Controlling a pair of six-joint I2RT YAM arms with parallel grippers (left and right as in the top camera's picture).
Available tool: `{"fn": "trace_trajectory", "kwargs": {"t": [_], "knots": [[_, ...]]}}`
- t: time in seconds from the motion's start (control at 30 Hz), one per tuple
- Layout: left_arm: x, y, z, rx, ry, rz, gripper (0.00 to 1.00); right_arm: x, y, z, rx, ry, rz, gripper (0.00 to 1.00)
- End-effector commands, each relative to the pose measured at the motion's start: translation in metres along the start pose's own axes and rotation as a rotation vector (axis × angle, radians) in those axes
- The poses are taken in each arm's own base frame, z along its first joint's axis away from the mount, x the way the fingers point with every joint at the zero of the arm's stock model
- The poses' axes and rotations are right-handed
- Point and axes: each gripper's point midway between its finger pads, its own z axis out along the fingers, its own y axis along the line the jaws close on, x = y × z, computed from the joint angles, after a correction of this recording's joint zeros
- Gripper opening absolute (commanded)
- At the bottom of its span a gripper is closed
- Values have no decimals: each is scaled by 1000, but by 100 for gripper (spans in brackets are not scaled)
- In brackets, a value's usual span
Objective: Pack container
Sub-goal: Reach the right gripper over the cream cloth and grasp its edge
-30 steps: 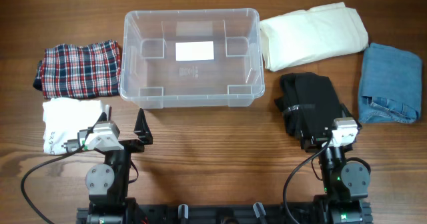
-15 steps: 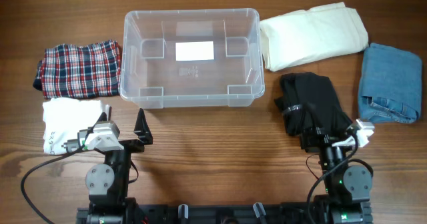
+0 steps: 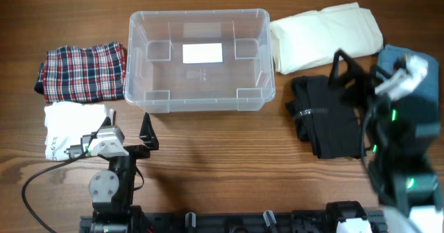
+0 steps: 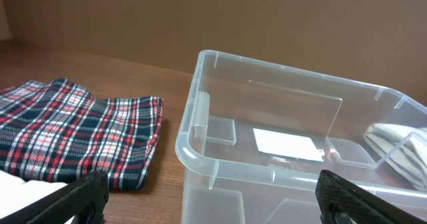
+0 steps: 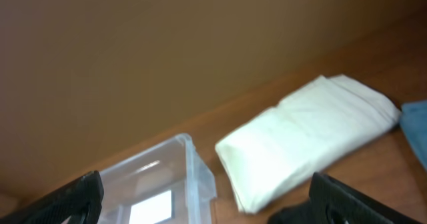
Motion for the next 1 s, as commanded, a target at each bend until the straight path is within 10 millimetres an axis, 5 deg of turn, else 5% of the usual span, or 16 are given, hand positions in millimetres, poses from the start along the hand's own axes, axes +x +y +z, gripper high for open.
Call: {"fn": "trace_trajectory", "kwargs": {"t": [0.0, 0.17, 0.4, 0.7, 0.97], "knots": [[1, 1, 0, -6, -5, -13, 100, -33, 14, 30, 47, 40, -43, 100], [1, 1, 0, -6, -5, -13, 100, -54, 12, 83, 149, 179, -50, 100], [1, 1, 0, -6, -5, -13, 100, -58, -36, 131, 293, 275, -6, 100], [1, 1, 0, -6, -5, -13, 100, -17, -79, 163, 418, 396, 33, 100], [1, 1, 0, -6, -5, -13, 100, 38, -98, 189, 430, 548, 310, 100]]}}
